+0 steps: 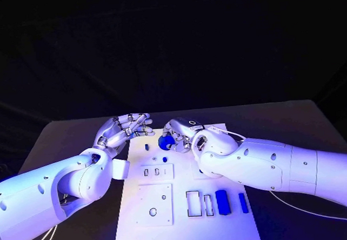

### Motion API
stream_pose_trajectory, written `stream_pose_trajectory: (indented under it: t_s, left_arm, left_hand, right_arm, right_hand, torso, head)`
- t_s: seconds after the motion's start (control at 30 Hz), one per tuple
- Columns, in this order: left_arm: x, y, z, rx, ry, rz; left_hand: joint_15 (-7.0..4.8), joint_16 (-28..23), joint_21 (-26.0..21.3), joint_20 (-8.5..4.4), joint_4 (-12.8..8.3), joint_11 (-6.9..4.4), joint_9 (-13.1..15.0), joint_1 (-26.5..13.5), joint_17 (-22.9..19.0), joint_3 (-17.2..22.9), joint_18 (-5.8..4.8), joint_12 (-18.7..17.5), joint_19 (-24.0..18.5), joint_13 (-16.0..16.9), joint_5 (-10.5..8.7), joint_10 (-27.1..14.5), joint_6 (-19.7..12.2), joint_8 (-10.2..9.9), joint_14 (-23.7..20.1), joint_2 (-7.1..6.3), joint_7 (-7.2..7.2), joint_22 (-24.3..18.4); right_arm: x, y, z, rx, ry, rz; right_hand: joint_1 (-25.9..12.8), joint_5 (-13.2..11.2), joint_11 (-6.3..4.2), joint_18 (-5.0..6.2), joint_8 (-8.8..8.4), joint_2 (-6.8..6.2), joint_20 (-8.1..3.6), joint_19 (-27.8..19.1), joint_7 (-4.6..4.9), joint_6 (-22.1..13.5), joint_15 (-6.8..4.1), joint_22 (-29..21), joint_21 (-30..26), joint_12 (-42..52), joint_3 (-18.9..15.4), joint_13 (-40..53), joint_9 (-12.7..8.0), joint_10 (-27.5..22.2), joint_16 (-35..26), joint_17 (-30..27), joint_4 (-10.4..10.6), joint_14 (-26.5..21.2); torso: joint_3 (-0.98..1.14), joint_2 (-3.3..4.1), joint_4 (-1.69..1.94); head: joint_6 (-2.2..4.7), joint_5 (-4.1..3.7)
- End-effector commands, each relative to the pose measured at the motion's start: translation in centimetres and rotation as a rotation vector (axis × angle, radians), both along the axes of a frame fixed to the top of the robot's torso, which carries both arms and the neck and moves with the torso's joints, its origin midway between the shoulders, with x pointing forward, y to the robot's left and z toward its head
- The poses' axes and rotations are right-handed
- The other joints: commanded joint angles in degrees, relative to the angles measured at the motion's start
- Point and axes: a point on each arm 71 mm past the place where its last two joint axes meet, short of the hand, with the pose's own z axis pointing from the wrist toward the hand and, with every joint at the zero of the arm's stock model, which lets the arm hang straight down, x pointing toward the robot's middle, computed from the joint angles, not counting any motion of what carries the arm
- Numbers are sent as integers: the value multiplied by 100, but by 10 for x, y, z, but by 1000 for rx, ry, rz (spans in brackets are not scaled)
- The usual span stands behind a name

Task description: Assemble the parts on the task board

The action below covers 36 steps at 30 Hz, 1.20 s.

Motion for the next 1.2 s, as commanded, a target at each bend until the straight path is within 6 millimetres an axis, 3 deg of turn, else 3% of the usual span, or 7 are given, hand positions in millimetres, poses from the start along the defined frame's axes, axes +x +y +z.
stream_pose_trajectory:
  t_s: [0.03,0.53,0.7,1.0,1.2]
  left_arm:
    - [0,-2,2,-15,-7,-16]
    - [0,-5,2,-14,-10,-26]
    - [0,-4,2,-14,-10,-25]
    - [0,-4,2,-13,-9,-25]
    - [0,-3,2,-13,-9,-25]
  left_hand:
    - [7,35,34,-4,12,8,8,8,5,36,103,-37,-49,-7,-21,29,7,31,-44,-49,108,9]
    - [9,35,38,0,8,9,11,9,14,45,103,-44,-64,-7,-21,32,5,31,-61,-51,109,10]
    - [9,35,38,0,8,9,11,9,14,45,103,-44,-64,-7,-21,32,5,31,-61,-51,109,10]
    - [9,35,38,0,8,9,11,9,14,45,103,-44,-64,-7,-21,32,5,31,-61,-51,109,10]
    - [9,35,38,0,8,9,11,9,14,45,103,-44,-64,-7,-21,32,5,31,-61,-51,109,10]
  right_arm:
    - [1,2,-4,-16,-7,9]
    - [3,14,-12,-50,-1,31]
    - [4,13,-16,-66,14,29]
    - [6,10,-18,-73,19,9]
    - [7,8,-17,-58,5,-4]
  right_hand:
    - [-9,26,5,-89,246,22,-6,22,-78,180,-40,425,13,9,38,87,103,45,32,769,-9,449]
    - [-47,24,17,-87,233,-4,-2,17,-64,142,-31,420,3,-6,71,73,101,30,34,774,-26,450]
    - [-79,21,23,-85,229,-25,2,12,-56,128,-25,415,-4,-14,81,67,101,23,32,771,-30,450]
    - [-337,15,162,-66,-37,-165,93,-47,106,-303,89,355,-97,-232,209,-148,1,-182,20,740,-55,440]
    - [-379,13,178,-64,-68,-172,109,-51,123,-340,105,352,-106,-257,219,-173,-10,-207,19,740,-50,440]
  torso:
    - [4,-4,-5]
    - [-8,-2,6]
    - [-1,-2,-1]
    - [3,-10,-6]
    - [11,-10,-6]
  head:
    - [1,1]
    - [4,-3]
    - [-5,15]
    - [-7,30]
    - [-9,34]
